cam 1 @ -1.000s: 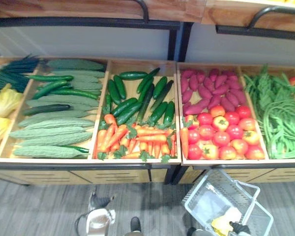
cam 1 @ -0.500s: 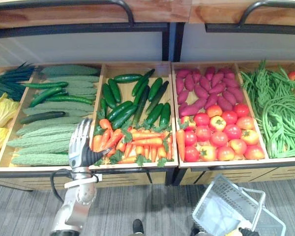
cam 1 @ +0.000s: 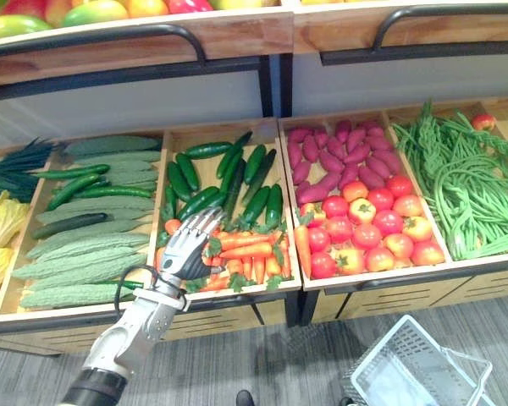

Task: Pick vegetable in the basket

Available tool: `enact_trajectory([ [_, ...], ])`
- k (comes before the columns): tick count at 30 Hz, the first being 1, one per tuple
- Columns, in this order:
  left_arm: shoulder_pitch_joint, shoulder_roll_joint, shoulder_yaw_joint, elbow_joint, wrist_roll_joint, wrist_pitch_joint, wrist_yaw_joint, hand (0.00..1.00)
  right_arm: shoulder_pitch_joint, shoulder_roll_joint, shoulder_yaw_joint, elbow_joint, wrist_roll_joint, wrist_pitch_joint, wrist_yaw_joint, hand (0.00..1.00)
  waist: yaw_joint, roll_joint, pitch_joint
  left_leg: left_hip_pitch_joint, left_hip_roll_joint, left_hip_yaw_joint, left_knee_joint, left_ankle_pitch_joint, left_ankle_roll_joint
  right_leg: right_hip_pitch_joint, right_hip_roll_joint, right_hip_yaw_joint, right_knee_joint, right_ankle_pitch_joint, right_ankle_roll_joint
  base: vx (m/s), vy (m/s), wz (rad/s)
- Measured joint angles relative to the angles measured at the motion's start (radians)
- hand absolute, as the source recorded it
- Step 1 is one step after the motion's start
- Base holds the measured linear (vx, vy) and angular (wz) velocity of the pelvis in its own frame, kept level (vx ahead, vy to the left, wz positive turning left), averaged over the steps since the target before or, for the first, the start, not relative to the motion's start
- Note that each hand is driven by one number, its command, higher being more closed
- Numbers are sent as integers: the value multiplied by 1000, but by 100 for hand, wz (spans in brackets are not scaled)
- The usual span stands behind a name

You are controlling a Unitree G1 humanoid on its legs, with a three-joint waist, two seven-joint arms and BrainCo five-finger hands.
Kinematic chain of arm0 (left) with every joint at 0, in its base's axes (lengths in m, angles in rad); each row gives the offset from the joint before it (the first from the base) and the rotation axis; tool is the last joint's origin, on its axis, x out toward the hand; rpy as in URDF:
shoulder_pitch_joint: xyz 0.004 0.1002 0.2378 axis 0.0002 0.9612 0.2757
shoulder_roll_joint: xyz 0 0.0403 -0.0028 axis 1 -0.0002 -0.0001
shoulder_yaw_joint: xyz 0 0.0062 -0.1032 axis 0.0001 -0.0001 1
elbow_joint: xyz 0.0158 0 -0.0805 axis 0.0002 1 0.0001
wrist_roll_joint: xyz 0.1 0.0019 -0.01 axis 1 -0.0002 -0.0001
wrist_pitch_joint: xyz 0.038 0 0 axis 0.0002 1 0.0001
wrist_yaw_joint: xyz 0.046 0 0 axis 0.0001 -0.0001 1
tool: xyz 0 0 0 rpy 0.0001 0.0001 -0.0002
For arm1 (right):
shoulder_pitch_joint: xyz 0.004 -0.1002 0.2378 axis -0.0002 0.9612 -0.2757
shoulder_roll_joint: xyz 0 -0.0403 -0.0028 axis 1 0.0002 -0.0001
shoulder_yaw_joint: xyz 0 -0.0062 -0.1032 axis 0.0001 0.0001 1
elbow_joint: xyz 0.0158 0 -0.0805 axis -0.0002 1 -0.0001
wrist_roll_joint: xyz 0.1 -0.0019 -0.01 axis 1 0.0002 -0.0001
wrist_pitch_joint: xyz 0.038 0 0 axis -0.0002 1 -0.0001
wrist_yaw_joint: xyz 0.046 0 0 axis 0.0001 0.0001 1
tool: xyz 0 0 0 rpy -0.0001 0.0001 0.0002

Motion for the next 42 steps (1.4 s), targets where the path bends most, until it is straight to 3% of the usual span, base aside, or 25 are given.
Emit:
enact_trajectory([
  [9, -163, -14, -102, 288, 14, 72, -62, 0, 0, -4, 97, -31, -2, 0, -2, 100, -18, -4, -2, 15, 7, 81, 0, -1, -2, -17, 5, 48, 4, 0, 0, 34, -3, -16],
  [25, -318, -103, -116, 562, 14, 159, -62, 0, -35, -2, 153, -93, -23, 0, -5, 100, -16, -5, 34, -20, 18, 175, 1, -1, -3, -136, 4, 127, 71, -3, -4, -11, -1, -13],
  [26, -319, -108, -115, 576, 14, 169, -62, 100, -40, -2, 153, -93, -23, 1, -5, 100, -17, -5, 40, -19, 18, 182, 1, -1, -3, -137, 4, 132, 71, -3, -4, 25, -2, -15],
  [42, -398, -129, -33, 603, 10, 194, -53, 100, -58, -3, 163, -117, -24, 6, -7, 100, -17, -9, 66, -18, 22, 262, 5, -3, -12, -188, 8, 183, 106, -2, -4, 8, -1, -10],
])
